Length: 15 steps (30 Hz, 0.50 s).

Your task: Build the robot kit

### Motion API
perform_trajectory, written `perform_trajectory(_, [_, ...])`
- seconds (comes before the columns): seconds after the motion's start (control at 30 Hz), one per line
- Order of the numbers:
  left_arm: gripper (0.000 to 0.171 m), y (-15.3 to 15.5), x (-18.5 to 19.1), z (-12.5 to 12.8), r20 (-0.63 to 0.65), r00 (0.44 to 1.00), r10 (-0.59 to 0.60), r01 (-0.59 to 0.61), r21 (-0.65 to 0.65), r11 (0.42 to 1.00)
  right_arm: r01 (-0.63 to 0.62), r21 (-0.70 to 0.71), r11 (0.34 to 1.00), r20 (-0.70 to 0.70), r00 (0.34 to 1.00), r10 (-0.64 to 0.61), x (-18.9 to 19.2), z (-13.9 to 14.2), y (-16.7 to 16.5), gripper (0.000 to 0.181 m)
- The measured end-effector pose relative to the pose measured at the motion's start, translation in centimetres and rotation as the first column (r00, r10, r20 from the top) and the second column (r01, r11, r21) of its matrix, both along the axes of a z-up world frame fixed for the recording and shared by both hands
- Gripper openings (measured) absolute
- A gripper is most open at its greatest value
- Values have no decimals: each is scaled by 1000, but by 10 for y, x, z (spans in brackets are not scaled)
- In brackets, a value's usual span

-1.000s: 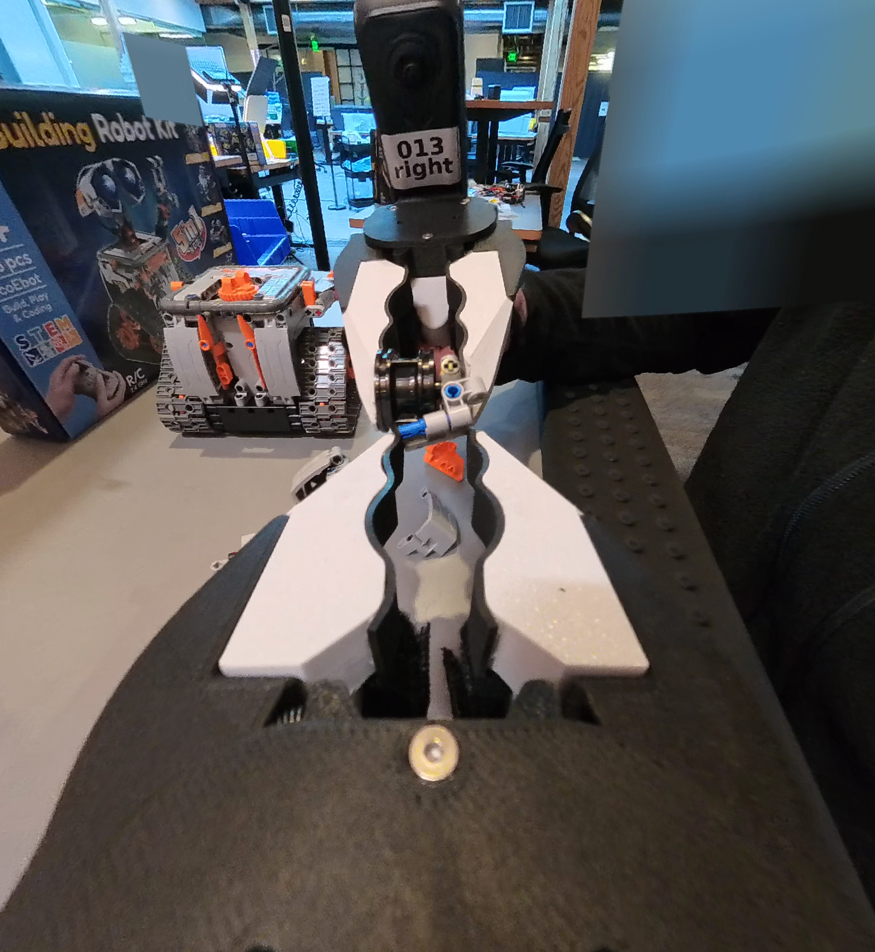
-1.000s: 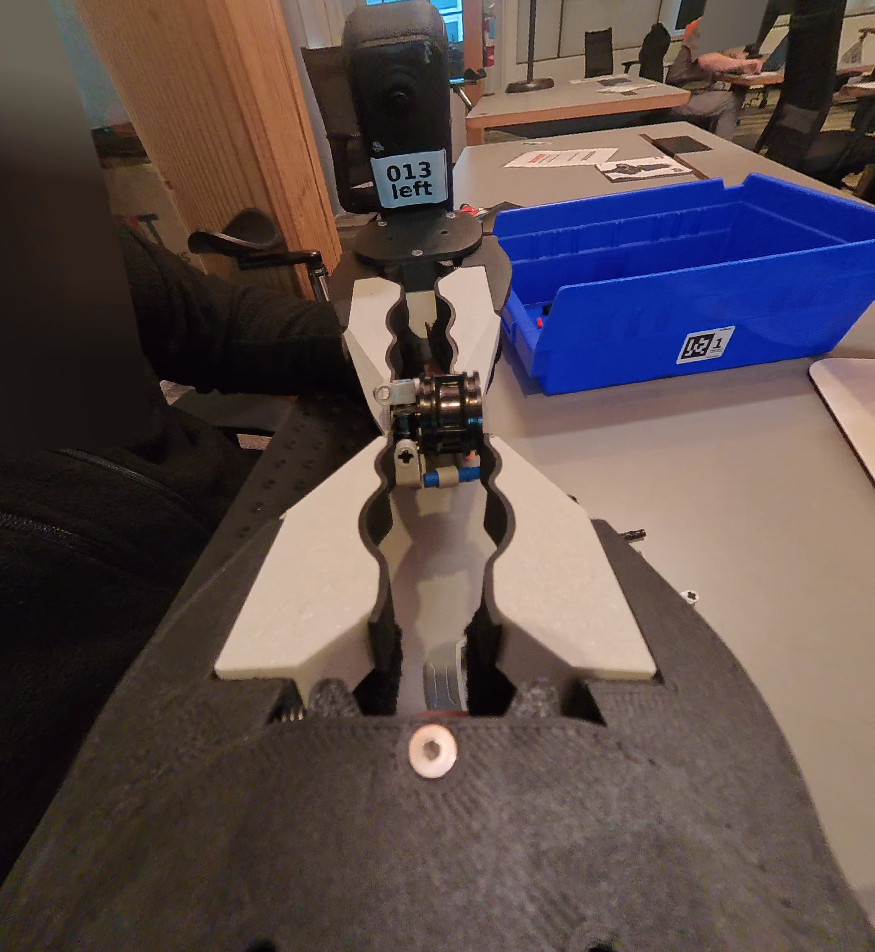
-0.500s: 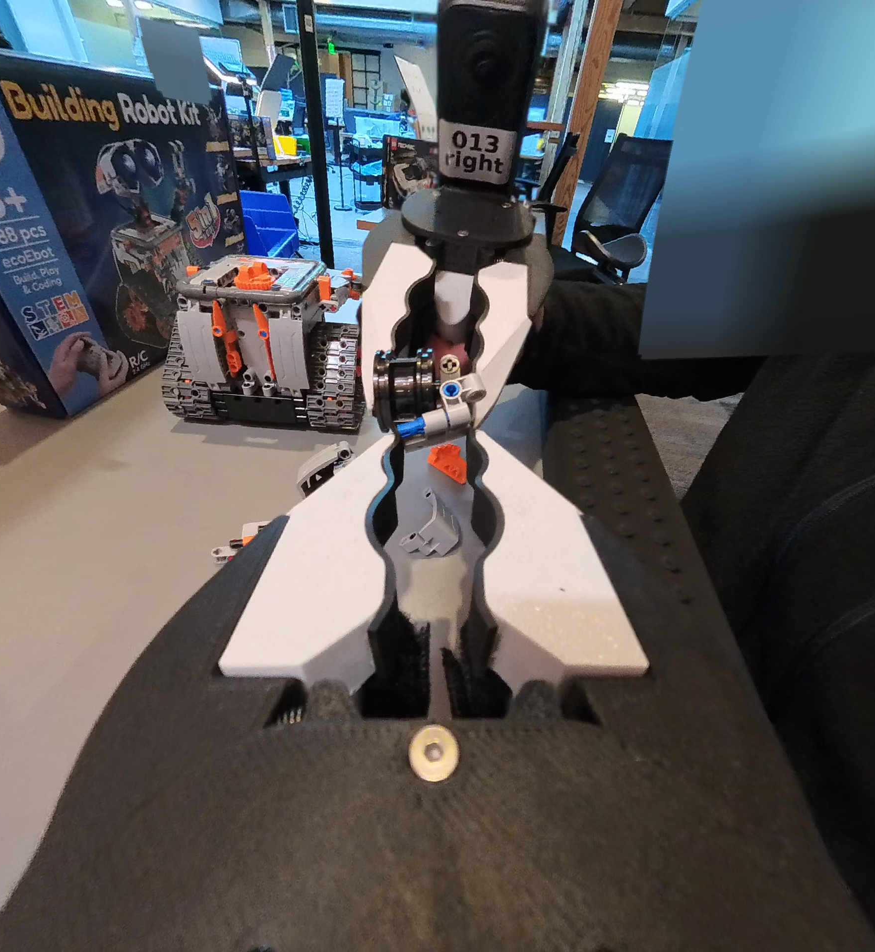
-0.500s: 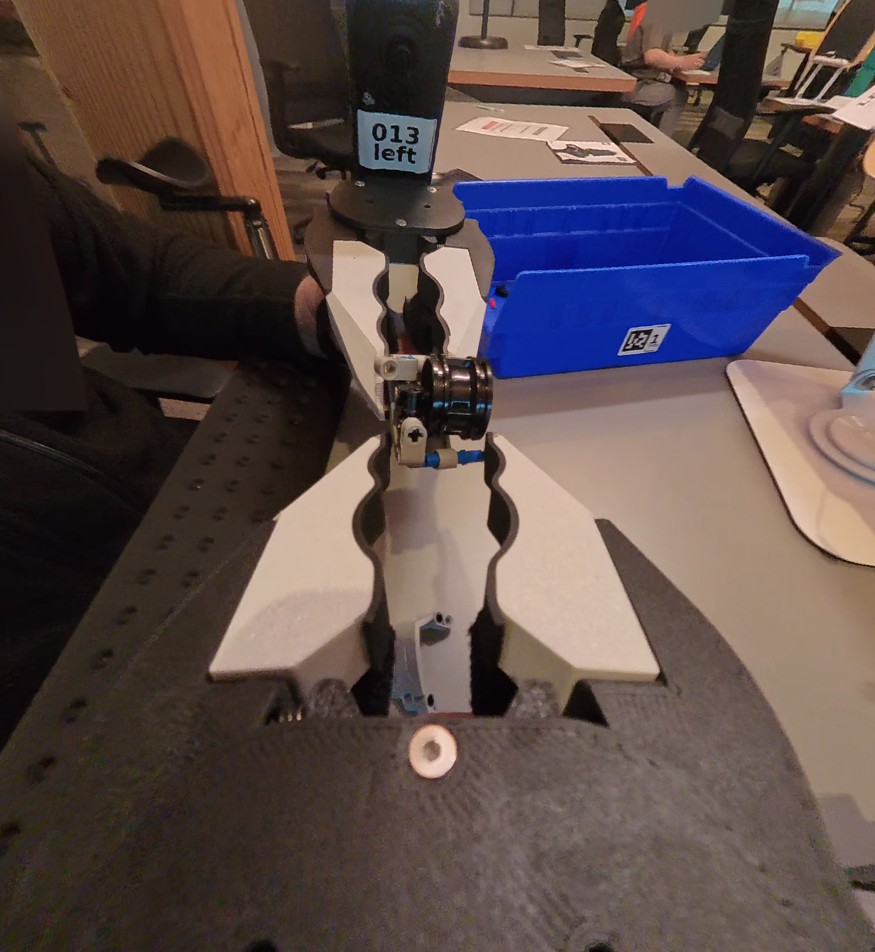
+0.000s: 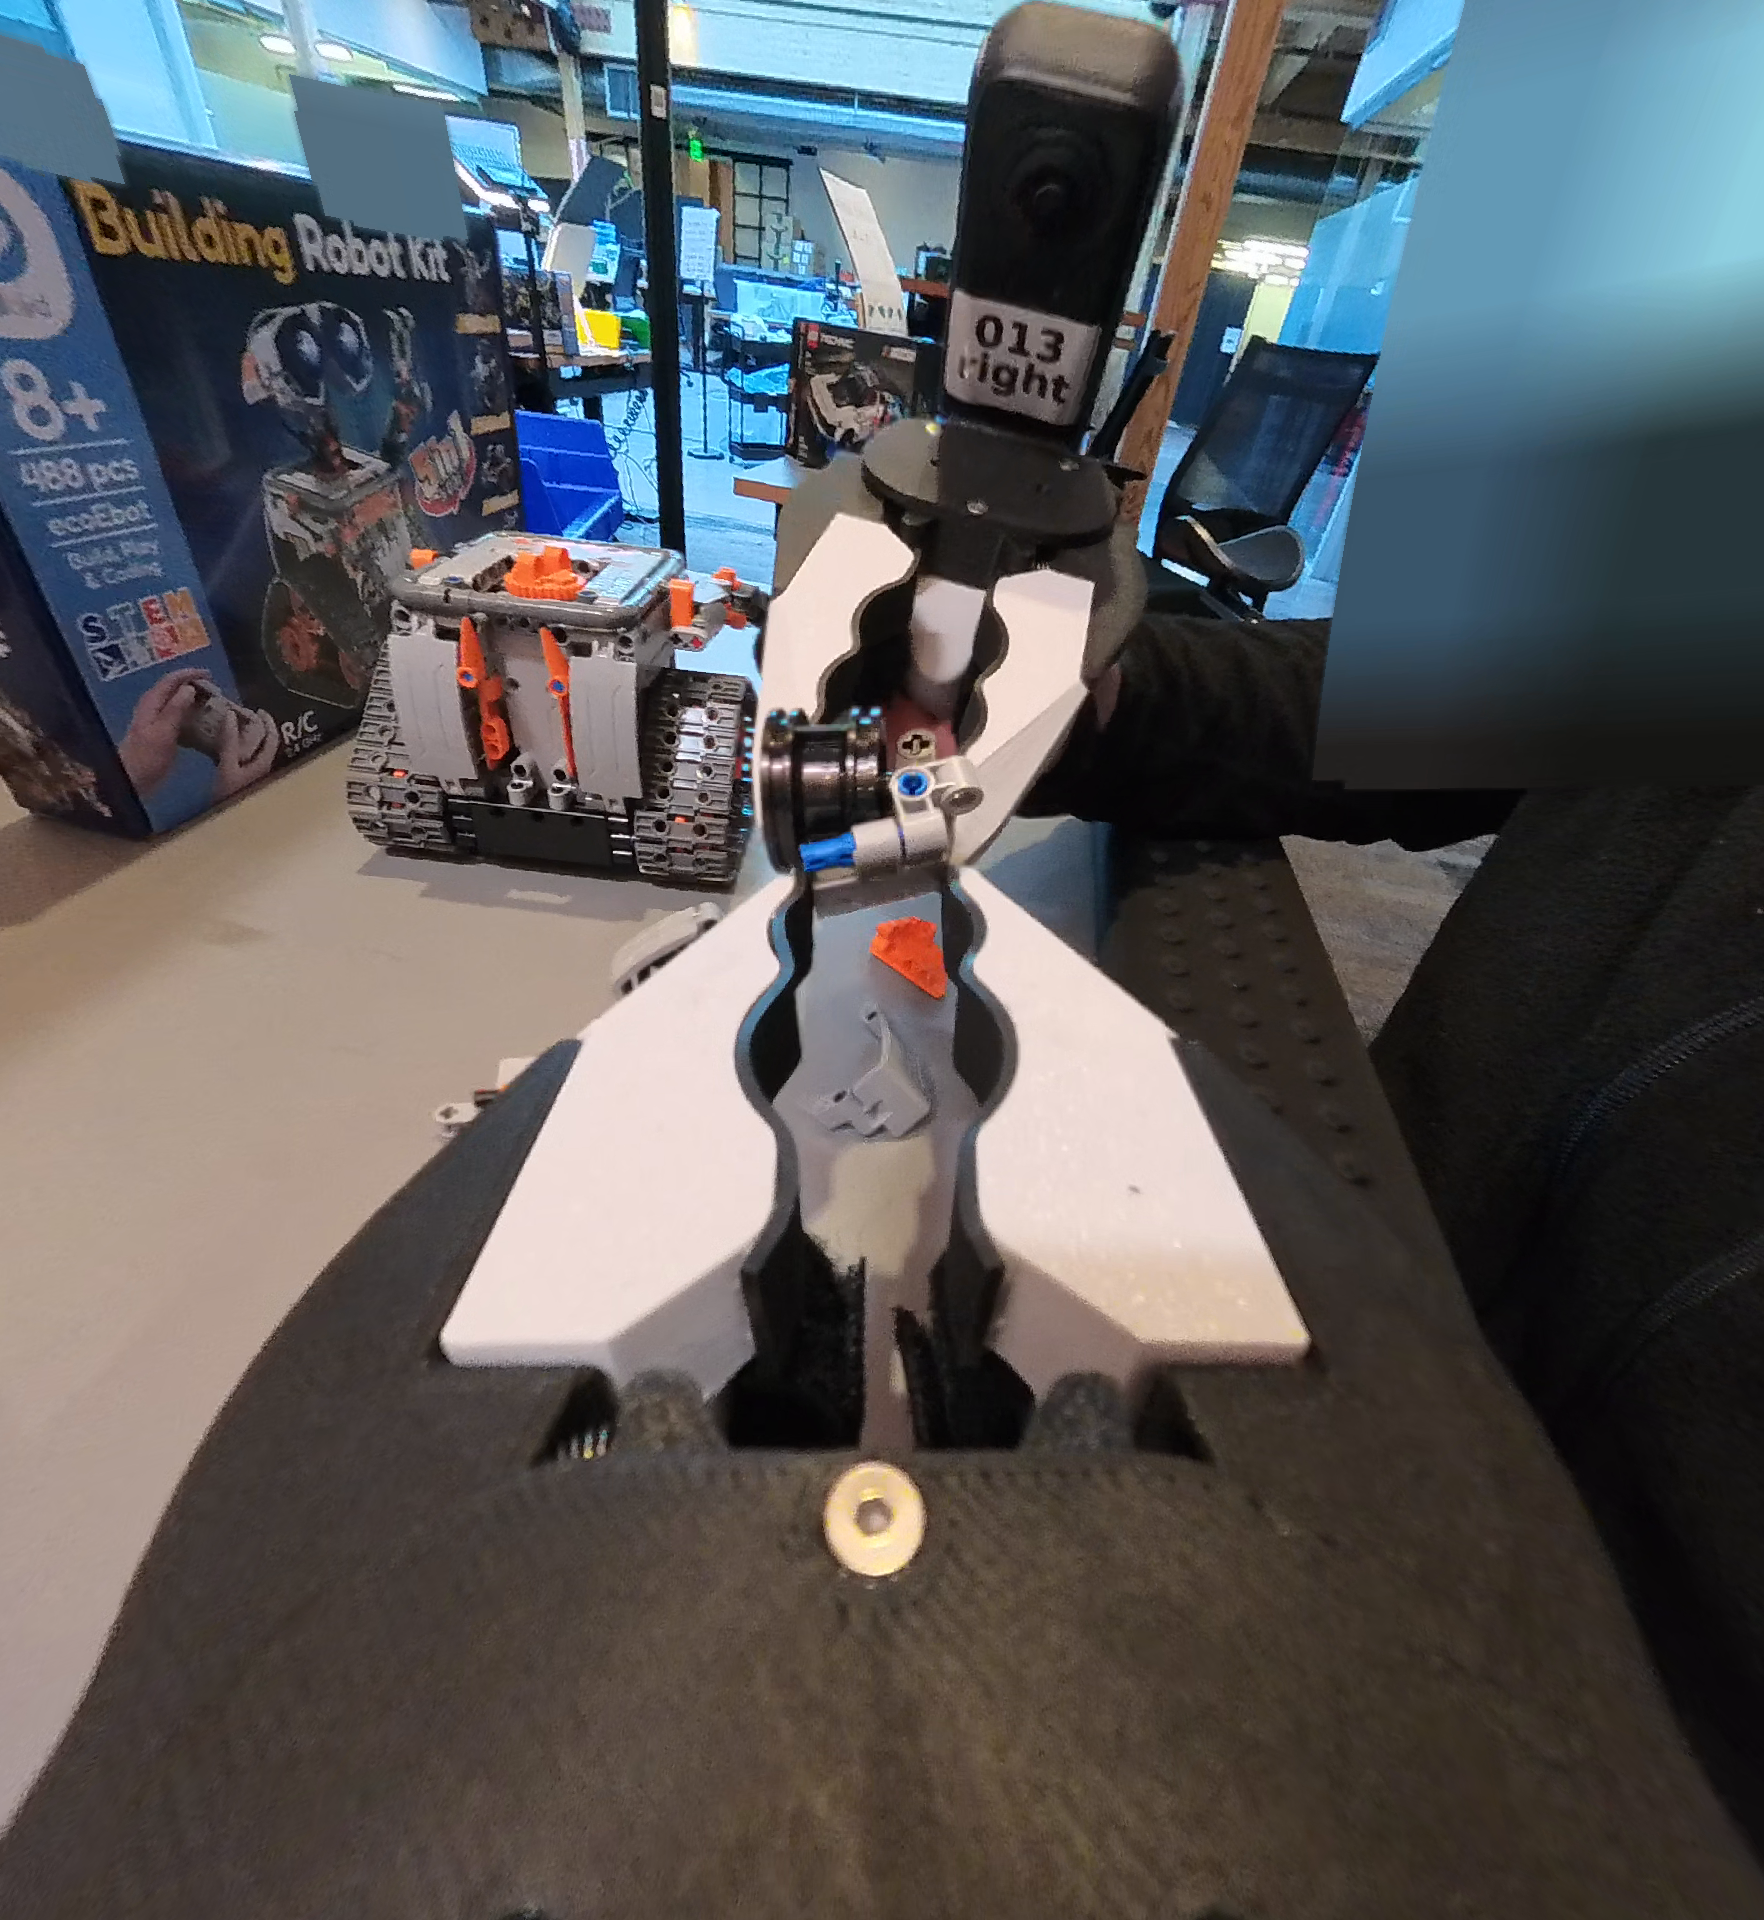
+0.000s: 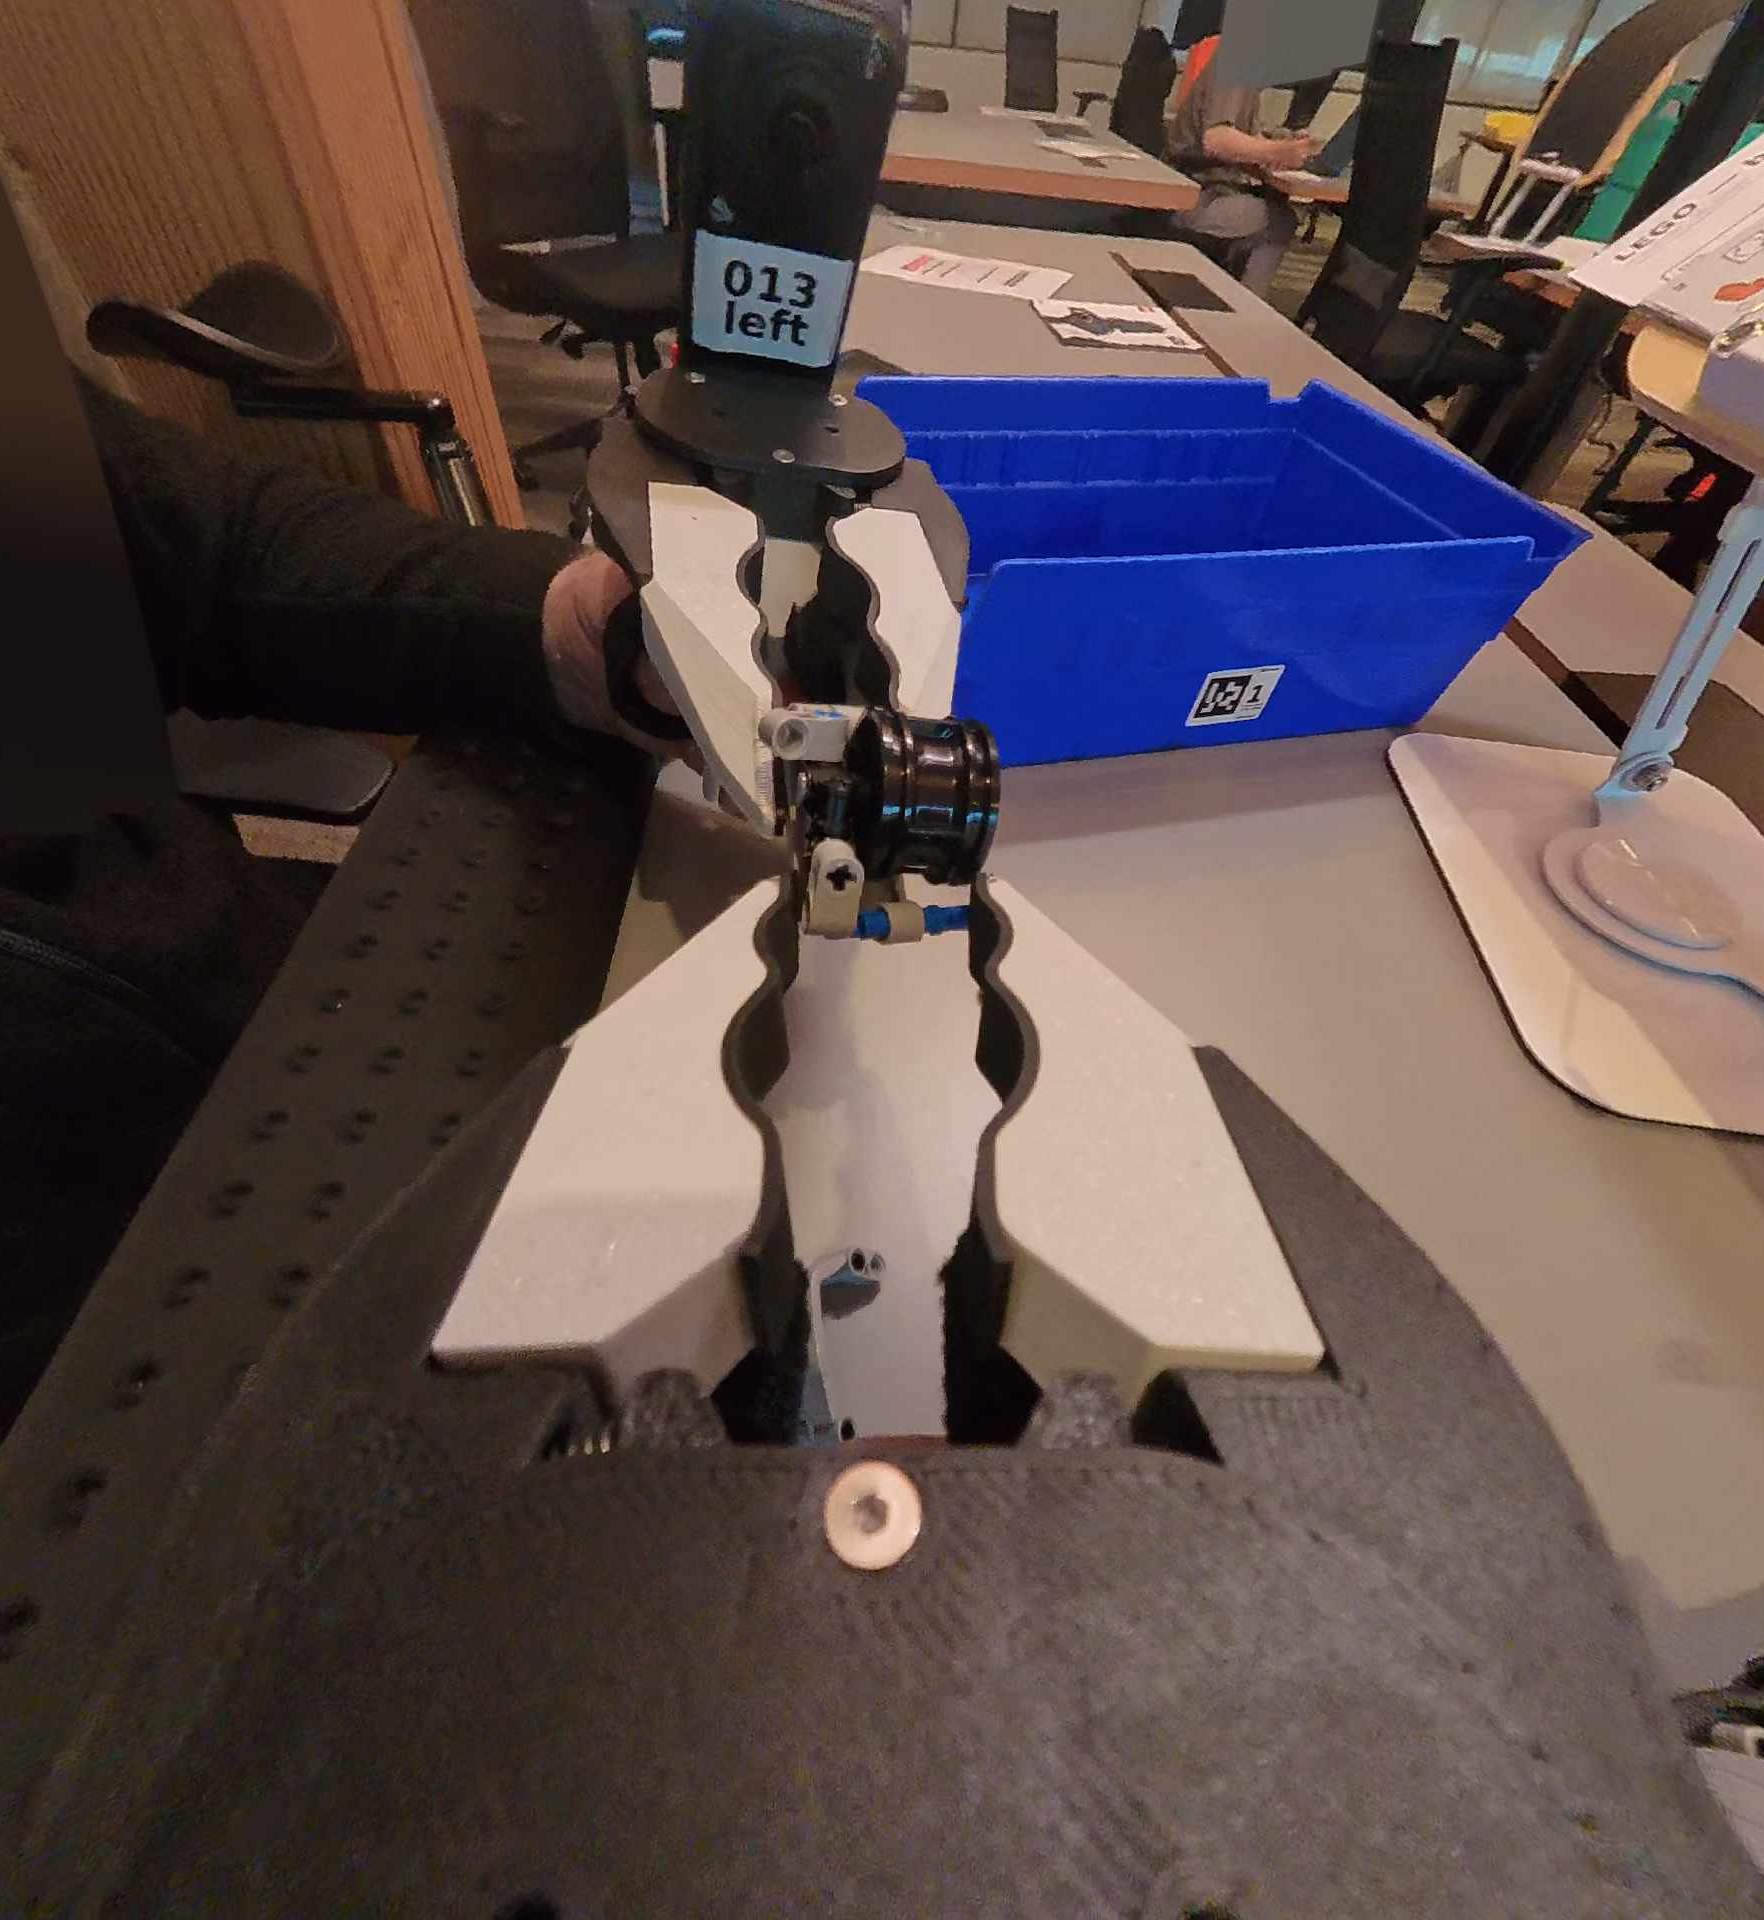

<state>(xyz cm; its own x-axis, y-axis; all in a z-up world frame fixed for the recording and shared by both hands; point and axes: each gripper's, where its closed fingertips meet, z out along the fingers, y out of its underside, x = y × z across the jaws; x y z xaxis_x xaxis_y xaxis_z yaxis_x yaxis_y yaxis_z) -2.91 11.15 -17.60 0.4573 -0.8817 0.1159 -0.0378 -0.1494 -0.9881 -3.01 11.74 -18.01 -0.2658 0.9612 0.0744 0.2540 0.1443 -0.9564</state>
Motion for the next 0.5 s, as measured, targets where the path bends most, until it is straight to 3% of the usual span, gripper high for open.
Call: perform_trajectory(0.5, [23,1,-2,0,-12,1000,19,-18,12,1000,24,-18,1000,-46,999,-25,-6,4,0,28])
